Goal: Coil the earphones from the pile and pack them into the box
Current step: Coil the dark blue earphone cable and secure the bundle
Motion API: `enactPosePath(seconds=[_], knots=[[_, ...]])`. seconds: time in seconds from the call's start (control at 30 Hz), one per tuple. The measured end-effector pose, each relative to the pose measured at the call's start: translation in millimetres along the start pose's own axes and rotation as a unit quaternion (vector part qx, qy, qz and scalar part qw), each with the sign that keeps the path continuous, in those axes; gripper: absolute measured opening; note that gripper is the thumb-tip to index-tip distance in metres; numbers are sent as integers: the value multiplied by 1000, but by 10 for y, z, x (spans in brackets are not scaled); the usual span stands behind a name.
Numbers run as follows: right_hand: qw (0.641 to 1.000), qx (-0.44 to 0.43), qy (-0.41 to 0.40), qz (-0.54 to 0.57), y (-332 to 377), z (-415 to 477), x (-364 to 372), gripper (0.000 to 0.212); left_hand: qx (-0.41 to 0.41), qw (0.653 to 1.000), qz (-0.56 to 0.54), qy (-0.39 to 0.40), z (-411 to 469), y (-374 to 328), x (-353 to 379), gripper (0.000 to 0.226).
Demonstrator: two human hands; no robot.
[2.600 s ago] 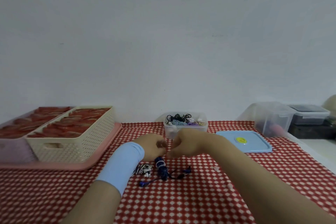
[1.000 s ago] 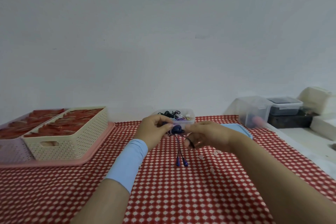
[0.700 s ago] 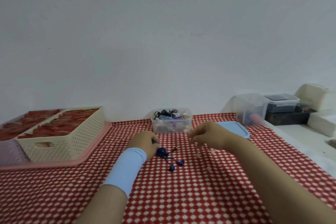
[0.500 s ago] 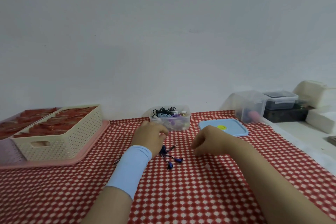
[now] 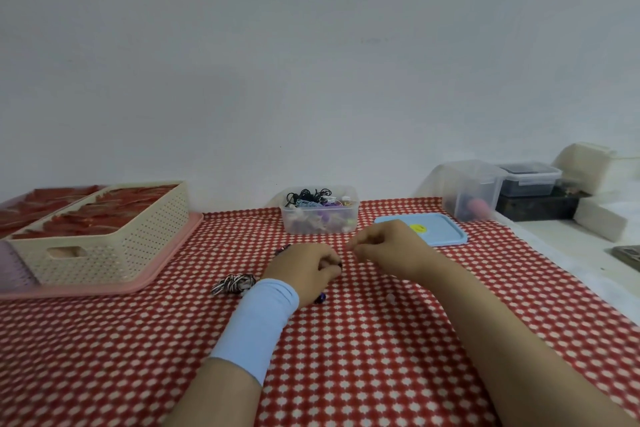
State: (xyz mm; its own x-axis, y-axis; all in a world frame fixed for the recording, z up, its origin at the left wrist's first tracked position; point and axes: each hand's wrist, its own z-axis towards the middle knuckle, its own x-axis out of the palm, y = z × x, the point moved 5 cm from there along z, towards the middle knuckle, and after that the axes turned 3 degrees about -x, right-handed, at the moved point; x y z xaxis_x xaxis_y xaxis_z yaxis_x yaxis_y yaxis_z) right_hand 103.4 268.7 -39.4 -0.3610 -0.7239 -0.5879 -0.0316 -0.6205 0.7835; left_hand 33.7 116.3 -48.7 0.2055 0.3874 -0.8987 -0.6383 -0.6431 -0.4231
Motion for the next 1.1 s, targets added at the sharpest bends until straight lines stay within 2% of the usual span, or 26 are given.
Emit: enactPosePath(seconds=[0.13, 0.4, 0.53, 0.63, 0.73, 0.83, 0.93, 1.03, 1.1], knots=[[993, 23, -3, 116, 6, -82, 7, 10, -7, 987, -158, -34, -13, 18, 51, 22], [955, 60, 18, 289, -39, -84, 79, 10, 21, 952, -298, -60, -3, 0, 12, 32], [944, 72, 44, 318, -32, -103, 122, 13, -27, 915, -394, -84, 18, 80, 19, 22], [939, 67, 54, 332, 14, -114, 138, 15, -27, 907, -414, -77, -1, 79, 27, 22], [943, 59, 47, 324, 29, -117, 139, 18, -22, 884, -461, -73, -30, 62, 17, 23], [942, 47, 38, 331, 33, -122, 142, 17, -26, 884, -461, -69, -40, 65, 26, 22], [940, 40, 42, 335, 51, -125, 150, 17, -34, 880, -471, -47, -46, 55, 64, 24], [934, 45, 38, 352, 45, -118, 141, 16, -33, 846, -533, -9, -38, 35, 110, 24], [931, 49, 41, 360, 46, -124, 134, 15, -28, 835, -549, -4, -22, 36, 122, 23]])
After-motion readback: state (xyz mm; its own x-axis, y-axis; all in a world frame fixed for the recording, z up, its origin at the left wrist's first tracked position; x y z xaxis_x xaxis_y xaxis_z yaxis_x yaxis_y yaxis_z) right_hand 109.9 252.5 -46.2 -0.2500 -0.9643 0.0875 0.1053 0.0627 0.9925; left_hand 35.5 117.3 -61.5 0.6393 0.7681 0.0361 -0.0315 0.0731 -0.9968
